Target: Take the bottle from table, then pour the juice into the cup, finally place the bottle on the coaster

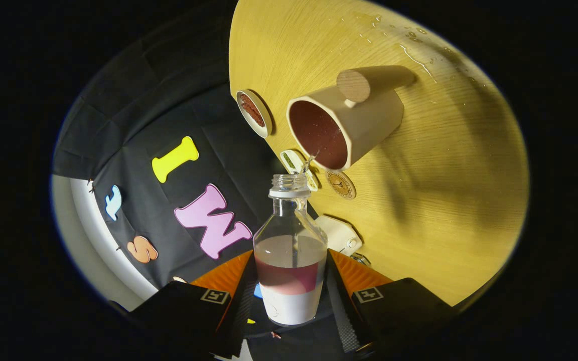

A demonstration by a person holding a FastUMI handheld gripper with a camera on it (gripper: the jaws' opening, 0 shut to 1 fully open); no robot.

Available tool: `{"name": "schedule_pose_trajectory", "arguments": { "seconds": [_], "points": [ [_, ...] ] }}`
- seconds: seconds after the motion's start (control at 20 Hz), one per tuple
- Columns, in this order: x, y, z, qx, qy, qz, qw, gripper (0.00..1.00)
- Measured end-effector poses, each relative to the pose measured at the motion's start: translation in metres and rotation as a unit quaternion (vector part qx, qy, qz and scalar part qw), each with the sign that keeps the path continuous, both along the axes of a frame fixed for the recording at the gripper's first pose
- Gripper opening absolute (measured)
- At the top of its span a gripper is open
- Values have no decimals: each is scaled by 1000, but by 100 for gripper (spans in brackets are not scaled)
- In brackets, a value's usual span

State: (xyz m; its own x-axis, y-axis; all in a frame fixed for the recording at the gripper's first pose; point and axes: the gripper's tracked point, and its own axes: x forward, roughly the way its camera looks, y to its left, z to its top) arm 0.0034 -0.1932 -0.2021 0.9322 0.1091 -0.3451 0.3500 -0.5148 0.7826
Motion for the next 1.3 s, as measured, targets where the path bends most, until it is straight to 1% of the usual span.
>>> {"name": "schedule_pose_trajectory", "arguments": {
  "seconds": [0.35,0.5,0.75,1.0,1.3],
  "points": [
    [6,-7,12,23,-2,-22,999,75],
    [12,-11,17,43,-2,-34,998,75],
    [19,-21,25,88,6,-67,994,75],
    [29,-36,33,116,3,-112,987,75],
    [30,-45,30,119,12,-126,985,75]
  ]
}}
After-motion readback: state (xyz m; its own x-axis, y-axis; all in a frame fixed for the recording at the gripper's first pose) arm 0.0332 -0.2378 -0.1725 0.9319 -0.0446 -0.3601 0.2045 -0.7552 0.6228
